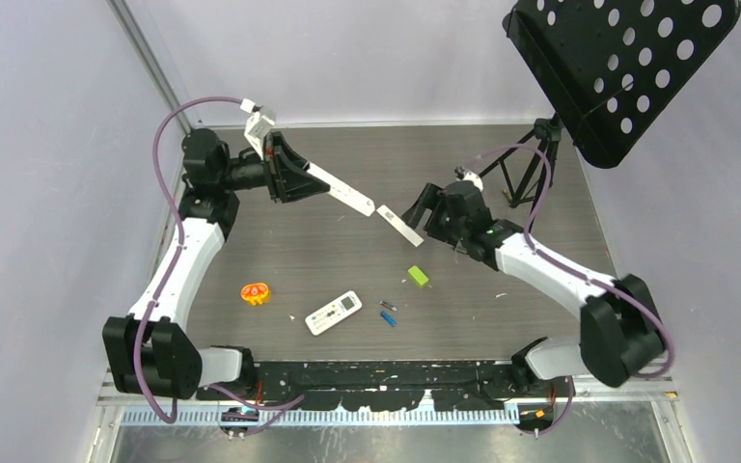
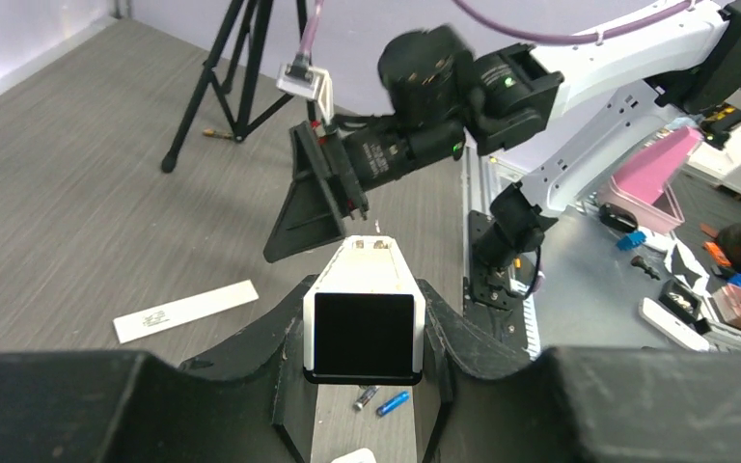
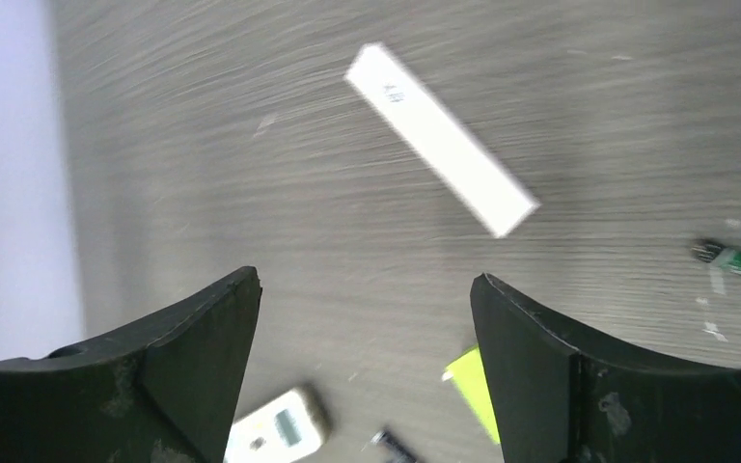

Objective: Load the batteries into the remote control
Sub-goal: Place the battery cover at the center of the board, then adjust the remote control.

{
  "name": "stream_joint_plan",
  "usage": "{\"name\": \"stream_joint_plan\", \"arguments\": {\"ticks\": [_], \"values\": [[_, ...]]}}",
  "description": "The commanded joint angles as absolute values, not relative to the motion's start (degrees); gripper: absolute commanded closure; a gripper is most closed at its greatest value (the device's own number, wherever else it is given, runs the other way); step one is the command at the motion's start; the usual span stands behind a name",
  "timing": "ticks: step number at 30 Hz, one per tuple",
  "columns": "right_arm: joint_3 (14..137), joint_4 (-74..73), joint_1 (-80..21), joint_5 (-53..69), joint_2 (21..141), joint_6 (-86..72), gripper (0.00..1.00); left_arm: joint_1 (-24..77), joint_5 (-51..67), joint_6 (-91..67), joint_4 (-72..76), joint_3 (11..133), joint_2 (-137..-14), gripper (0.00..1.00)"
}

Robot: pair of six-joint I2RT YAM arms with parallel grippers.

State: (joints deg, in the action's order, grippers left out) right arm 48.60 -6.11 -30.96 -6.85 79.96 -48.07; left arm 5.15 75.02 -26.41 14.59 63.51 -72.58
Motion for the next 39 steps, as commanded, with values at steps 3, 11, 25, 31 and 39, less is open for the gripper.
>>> {"name": "stream_joint_plan", "arguments": {"ticks": [3, 11, 25, 31, 39], "values": [[51.99, -1.84, -31.77, 23.52, 65.26, -30.94, 0.15, 8.52, 78.29, -30.54, 20.04, 67.41, -75.35, 1.00], [50.67, 7.70, -33.55, 39.68, 59.09, -26.60, 0.08, 10.60, 82.44, -35.12, 24.21, 67.94, -76.03, 1.00], [61.17, -2.60, -34.94, 48.30, 66.76, -17.25, 0.47, 15.91, 81.86, -39.46, 24.70, 67.53, -75.43, 1.00], [62.05, -5.08, -36.06, 46.68, 66.01, -17.54, 0.87, 16.76, 77.29, -41.68, 25.05, 66.95, -73.57, 0.66], [63.84, -8.33, -38.05, 29.45, 65.02, -16.48, 0.89, 17.86, 44.50, -50.44, 19.54, 61.15, -67.13, 0.12]]}}
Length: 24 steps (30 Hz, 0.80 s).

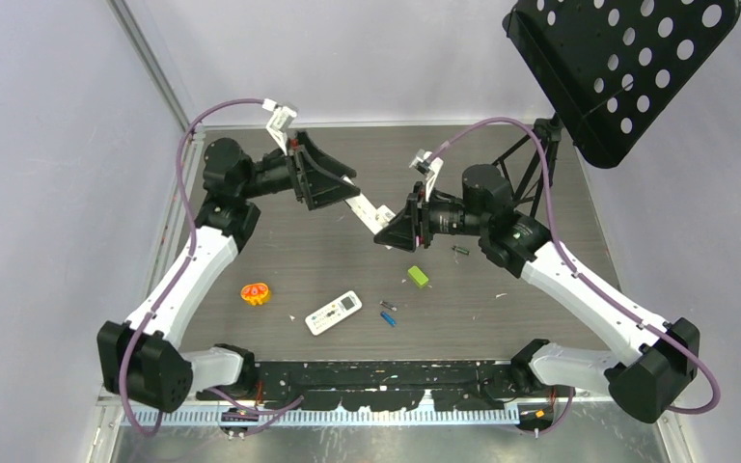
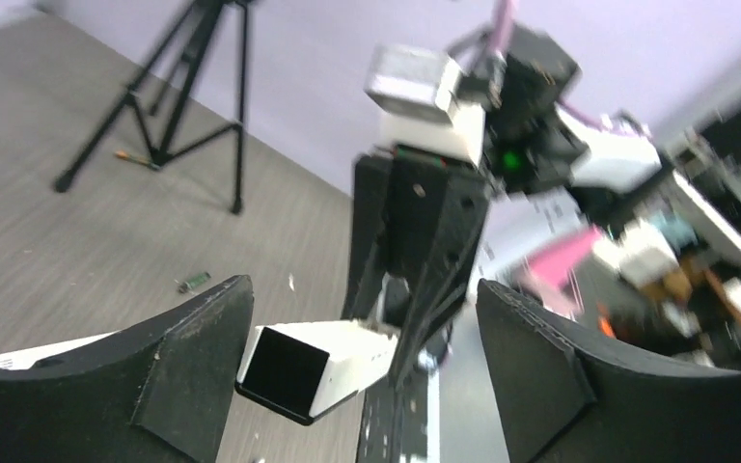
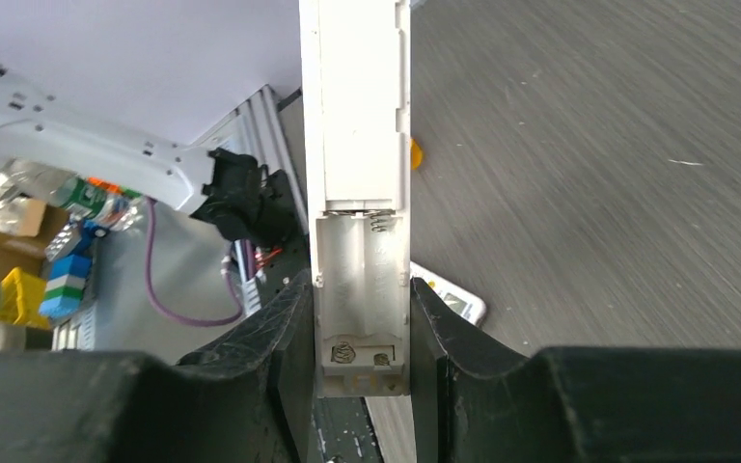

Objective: Load the batteries into the remote control
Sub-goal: Adjust the remote control.

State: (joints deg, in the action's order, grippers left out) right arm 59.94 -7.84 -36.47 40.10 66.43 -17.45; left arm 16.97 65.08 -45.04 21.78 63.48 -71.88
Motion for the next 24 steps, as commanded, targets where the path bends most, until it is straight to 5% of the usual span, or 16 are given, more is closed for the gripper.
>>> {"name": "stream_joint_plan", "arguments": {"ticks": [1, 5, 12, 19, 24], "values": [[64.46, -8.63, -38.91, 26.04, 65.41, -16.18, 0.89, 18.25, 39.66, -51.33, 16.80, 60.97, -66.55, 0.12], [66.72, -8.62, -45.08, 9.01, 67.38, -15.93, 0.89, 19.07, 27.74, -51.07, -3.70, 64.21, -65.62, 0.11], [68.90, -6.69, -53.16, -8.02, 71.87, -14.62, 0.89, 21.51, 26.23, -53.61, -5.69, 62.89, -66.76, 0.13], [70.75, -6.51, -54.84, -12.93, 74.71, -16.54, 0.89, 22.48, 24.43, -54.75, -6.59, 60.43, -65.69, 0.36], [70.61, -5.86, -54.84, -13.12, 75.66, -18.51, 0.90, 22.59, 24.20, -54.67, -6.80, 59.39, -66.70, 0.71]]}}
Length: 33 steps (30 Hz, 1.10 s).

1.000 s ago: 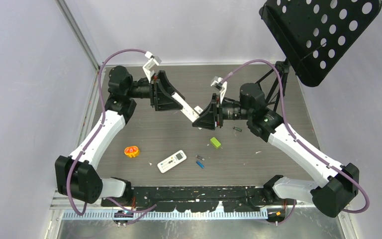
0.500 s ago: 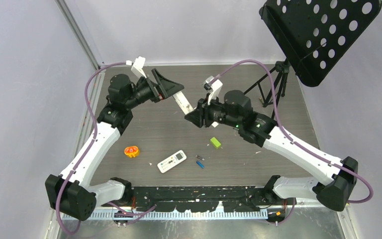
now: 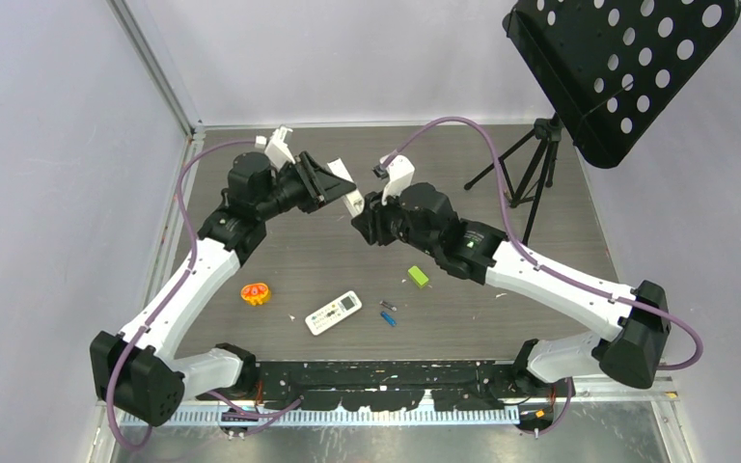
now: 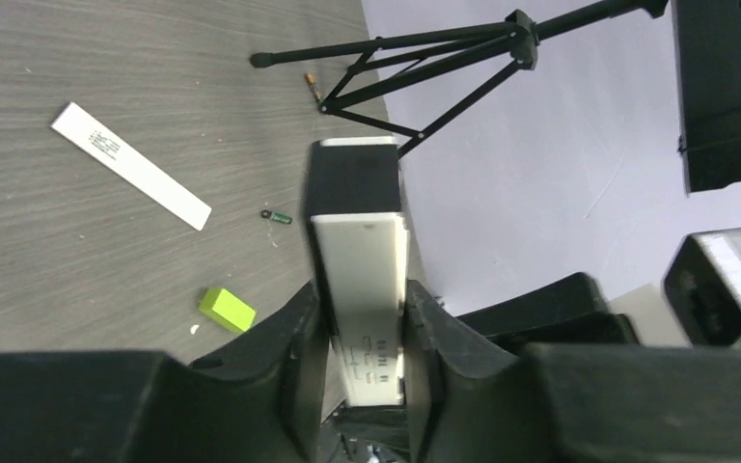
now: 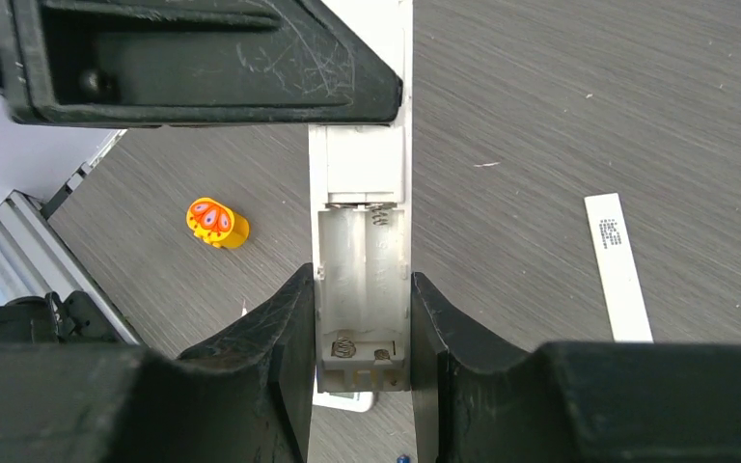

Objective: Load the batteries into the remote control
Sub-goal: Adjust the remote control, then pick up the battery from the center of the board.

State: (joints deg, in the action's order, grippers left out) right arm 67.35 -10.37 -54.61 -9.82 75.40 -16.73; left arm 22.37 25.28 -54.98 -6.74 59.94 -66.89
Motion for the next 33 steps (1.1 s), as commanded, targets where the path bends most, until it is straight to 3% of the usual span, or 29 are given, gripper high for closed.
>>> {"name": "stream_joint_plan", "arguments": {"ticks": [1, 3, 6, 9, 15, 20, 23, 27, 33], "values": [[70.66, -6.08, -54.84, -12.71, 75.78, -18.54, 0.89, 22.59, 24.14, -54.50, -6.59, 59.15, -66.97, 0.82], [70.78, -6.91, -54.84, -11.94, 75.85, -19.17, 0.76, 22.59, 24.24, -52.93, -5.98, 59.03, -67.51, 0.99], [70.93, -10.30, -54.84, -11.29, 75.22, -21.78, 0.33, 22.59, 26.16, -47.50, -4.79, 59.12, -68.29, 1.00], [70.26, -15.50, -54.84, -11.16, 73.09, -24.92, 0.21, 22.51, 27.35, -39.81, -5.42, 58.73, -68.19, 1.00], [65.35, -28.56, -54.76, -16.66, 66.38, -33.19, 0.23, 22.50, 30.40, -29.74, -6.66, 57.72, -67.27, 1.00], [59.21, -32.04, -54.76, -17.51, 65.74, -33.77, 0.49, 22.50, 35.76, -26.21, -4.67, 55.91, -66.87, 1.00], [55.85, -28.93, -54.77, -13.82, 68.33, -29.64, 0.57, 22.50, 36.98, -24.49, -3.58, 54.45, -66.00, 1.00], [54.14, -24.64, -54.76, -12.35, 74.05, -25.26, 0.57, 22.43, 29.90, -23.66, -3.35, 51.95, -63.37, 1.00], [55.11, -22.10, -55.54, -7.22, 83.36, -20.82, 0.53, 22.28, 28.36, -23.69, -3.84, 50.03, -61.60, 1.00]]}}
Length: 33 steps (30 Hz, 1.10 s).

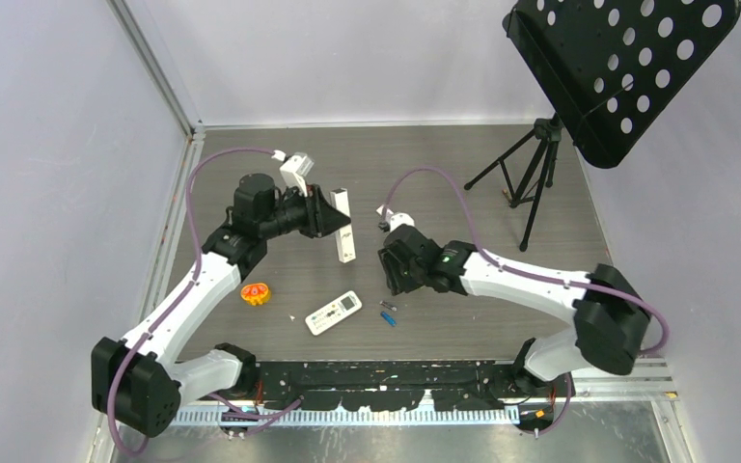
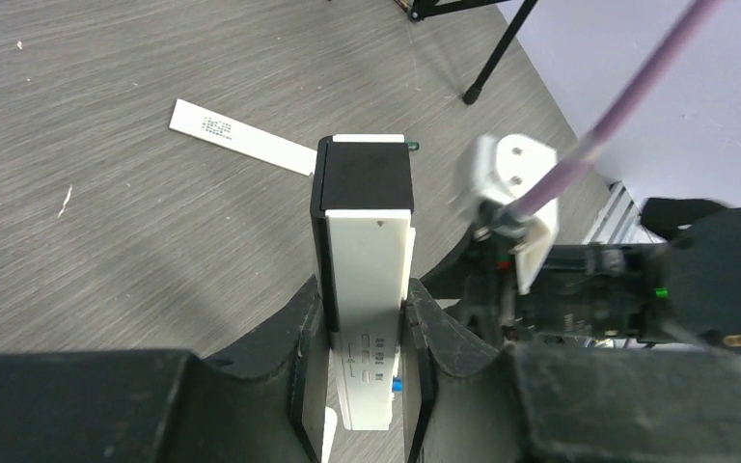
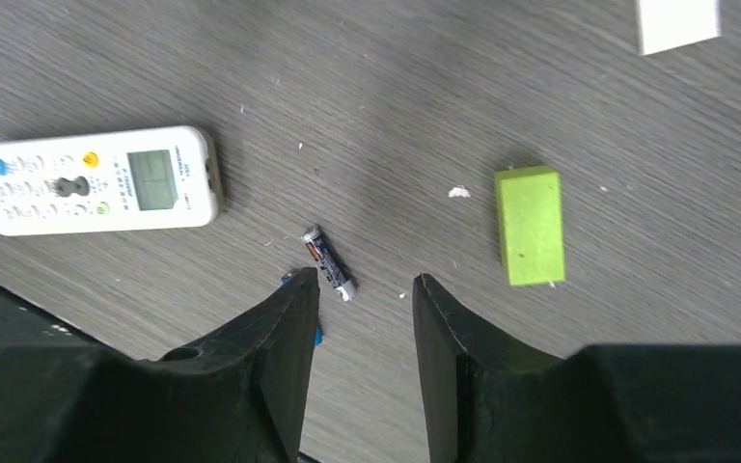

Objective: Load the batteries into the remote control
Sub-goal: Pick up the battery from the center of the board.

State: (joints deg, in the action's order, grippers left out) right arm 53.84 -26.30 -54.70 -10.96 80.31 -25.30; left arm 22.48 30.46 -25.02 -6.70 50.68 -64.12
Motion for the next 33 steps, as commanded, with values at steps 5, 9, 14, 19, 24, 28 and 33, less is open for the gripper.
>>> {"name": "stream_joint_plan", "arguments": {"ticks": [5, 9, 14, 19, 24, 28, 33], "values": [[54.94, -21.23, -56.63, -6.65, 86.99, -18.17, 0.50, 21.72, 22.80, -24.73, -3.93, 48.58, -59.55, 1.00], [54.32, -19.87, -58.01, -5.54, 88.02, -18.46, 0.56, 21.30, 17.86, -25.14, -4.64, 48.00, -58.63, 1.00], [54.49, -19.47, -60.67, -5.73, 88.72, -21.15, 0.64, 20.62, 15.99, -25.66, -5.53, 47.89, -58.58, 1.00], [55.13, -21.59, -63.24, -8.57, 91.04, -23.90, 0.72, 20.24, 14.65, -26.01, -6.31, 47.40, -58.21, 1.00], [54.76, -22.53, -64.80, -10.56, 92.81, -25.18, 0.72, 19.61, 14.29, -26.41, -6.44, 46.86, -57.94, 1.00], [54.76, -22.94, -65.10, -11.22, 94.04, -25.31, 0.72, 19.27, 14.81, -26.61, -6.37, 46.59, -58.07, 1.00], [55.35, -24.06, -65.68, -12.75, 96.39, -25.61, 0.73, 18.95, 15.08, -26.81, -6.27, 46.29, -57.79, 1.00]]}}
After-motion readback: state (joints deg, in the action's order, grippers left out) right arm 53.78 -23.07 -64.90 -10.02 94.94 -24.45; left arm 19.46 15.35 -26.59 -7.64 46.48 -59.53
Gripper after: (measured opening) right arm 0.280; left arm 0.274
